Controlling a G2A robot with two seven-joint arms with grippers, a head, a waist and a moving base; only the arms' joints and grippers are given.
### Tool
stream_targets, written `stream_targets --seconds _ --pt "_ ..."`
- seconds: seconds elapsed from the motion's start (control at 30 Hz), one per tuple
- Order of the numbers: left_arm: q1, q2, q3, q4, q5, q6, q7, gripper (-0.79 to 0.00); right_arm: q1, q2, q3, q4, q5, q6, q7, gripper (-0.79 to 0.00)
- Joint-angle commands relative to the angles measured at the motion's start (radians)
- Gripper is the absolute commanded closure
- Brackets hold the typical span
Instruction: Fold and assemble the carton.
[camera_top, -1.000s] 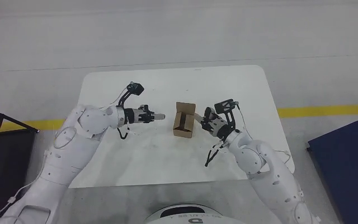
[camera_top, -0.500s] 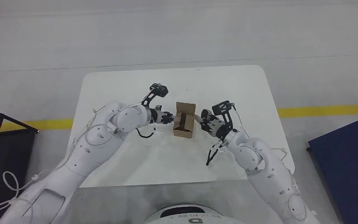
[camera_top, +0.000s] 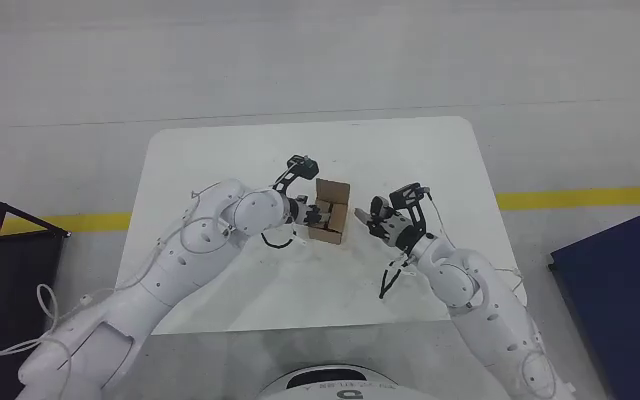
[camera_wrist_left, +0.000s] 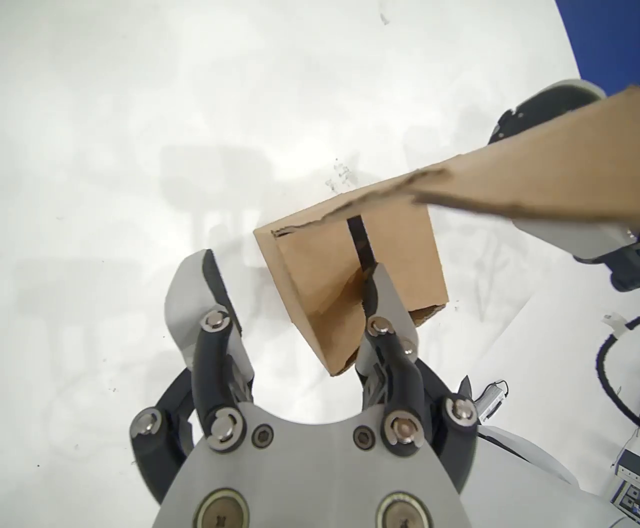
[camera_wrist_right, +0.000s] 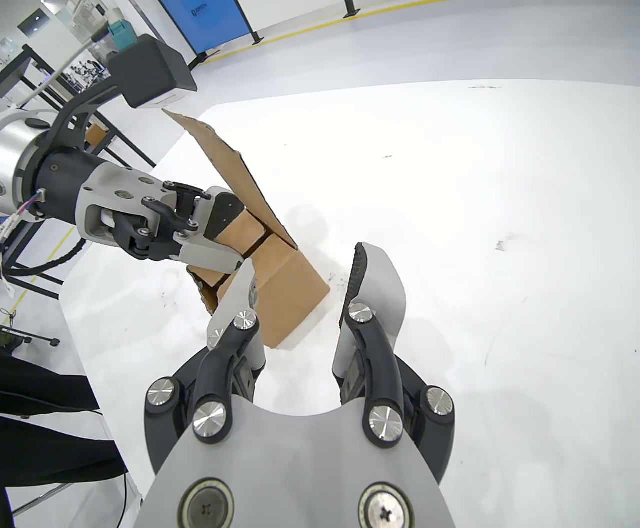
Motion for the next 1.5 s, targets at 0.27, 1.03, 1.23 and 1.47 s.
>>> stream_targets --seconds 0.27,1.03,1.23,1.47 --pt "0.019 0.002 -0.027 -0.032 0.014 -0.006 -0.021 0.000 0.019 0.000 -0.010 0.001 -0.016 -0.021 0.016 -0.566" --pt "0.379 0.131 -0.569 -0.209 -0.224 -0.090 -0.055 -0.785 0.194 -0.010 -0.167 0.169 -0.235 -0.310 -0.022 -0.785" --pt "0.426 0.156 -0.727 -0.214 -0.221 -0.116 -0.011 -0.785 0.245 -0.030 -0.246 0.179 -0.342 -0.169 0.036 -0.785" --pt "0.261 0.132 -0.605 -0.063 -0.202 -0.160 0.044 -0.785 0.276 -0.048 -0.295 0.209 -0.356 -0.089 0.028 -0.770"
